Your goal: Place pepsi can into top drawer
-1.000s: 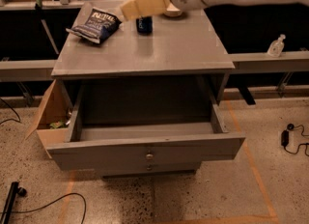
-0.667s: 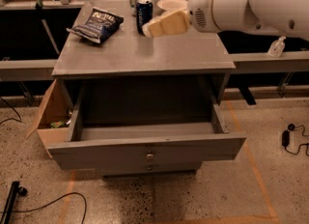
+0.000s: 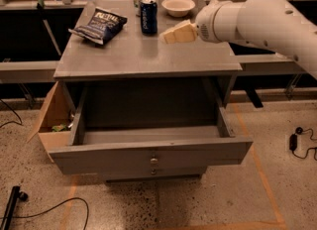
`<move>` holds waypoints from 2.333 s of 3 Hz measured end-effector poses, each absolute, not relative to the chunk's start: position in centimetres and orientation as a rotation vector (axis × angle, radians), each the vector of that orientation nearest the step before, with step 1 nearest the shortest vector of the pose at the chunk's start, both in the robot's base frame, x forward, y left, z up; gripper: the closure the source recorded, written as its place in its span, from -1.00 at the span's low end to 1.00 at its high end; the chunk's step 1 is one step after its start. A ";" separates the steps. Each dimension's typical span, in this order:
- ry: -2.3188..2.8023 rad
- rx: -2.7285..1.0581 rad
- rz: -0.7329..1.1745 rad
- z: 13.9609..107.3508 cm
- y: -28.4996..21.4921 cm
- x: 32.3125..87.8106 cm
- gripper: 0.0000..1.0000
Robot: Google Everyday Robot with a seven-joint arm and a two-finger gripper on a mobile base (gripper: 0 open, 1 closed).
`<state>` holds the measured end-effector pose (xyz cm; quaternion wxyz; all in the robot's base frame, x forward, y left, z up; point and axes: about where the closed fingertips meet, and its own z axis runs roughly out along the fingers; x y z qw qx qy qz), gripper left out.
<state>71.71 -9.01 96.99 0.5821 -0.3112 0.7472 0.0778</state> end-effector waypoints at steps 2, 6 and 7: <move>1.718 -0.689 0.225 91.6 -7.2 81.4 -1.00; 1.613 -0.661 0.430 90.7 4.2 91.8 -0.66; 1.574 -0.692 0.469 91.7 6.2 92.3 -0.19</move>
Offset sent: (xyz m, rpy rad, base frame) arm 0.1596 0.0192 -0.0819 0.0772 -0.0286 -0.0071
